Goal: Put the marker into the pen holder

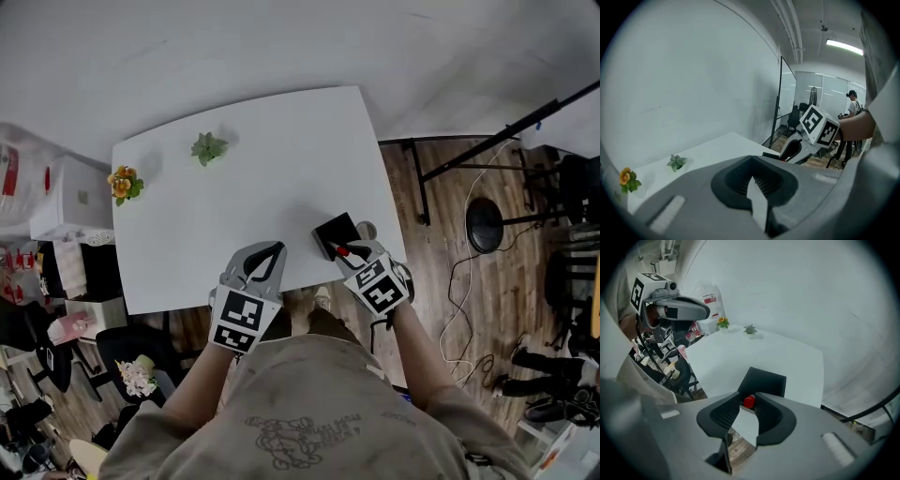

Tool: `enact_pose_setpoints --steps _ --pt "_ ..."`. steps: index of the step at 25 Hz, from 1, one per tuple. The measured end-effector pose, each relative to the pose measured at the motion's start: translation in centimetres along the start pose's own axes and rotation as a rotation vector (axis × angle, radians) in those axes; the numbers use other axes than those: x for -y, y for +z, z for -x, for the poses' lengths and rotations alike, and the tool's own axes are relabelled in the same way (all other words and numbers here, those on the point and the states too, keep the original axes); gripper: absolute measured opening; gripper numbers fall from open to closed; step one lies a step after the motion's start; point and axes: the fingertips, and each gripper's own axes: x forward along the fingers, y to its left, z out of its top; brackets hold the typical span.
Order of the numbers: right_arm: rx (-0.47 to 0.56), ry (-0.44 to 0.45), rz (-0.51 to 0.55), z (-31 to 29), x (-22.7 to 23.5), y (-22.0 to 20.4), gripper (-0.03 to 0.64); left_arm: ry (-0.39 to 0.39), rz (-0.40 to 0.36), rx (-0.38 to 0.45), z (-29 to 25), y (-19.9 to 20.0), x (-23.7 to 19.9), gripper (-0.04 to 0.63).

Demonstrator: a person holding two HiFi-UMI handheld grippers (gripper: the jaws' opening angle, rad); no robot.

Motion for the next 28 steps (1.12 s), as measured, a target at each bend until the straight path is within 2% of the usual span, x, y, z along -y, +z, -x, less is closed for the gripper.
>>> enact_pose_setpoints --steps 3,11,20,28 --pt "0.022 -0.004 -0.017 0.4 -0.1 0.2 0.138 0.006 -0.003 0.004 0.2 0.1 -0.1 0.002" --pt "0.142 -0.064 -0.036 3.5 1.3 2.7 0.095 0.008 -0.032 0.033 0.7 1.5 -0.1 0.002" --pt "0.414 -0.113 -0.076 11.0 1.7 8.6 0.029 0.037 -0.068 0.121 2.4 5.5 -0.9 0.002" --pt "0.664 -0.151 -0.042 19.2 -0.1 13.7 0.029 0.063 -0.057 0.236 6.0 10.0 -1.6 0.002"
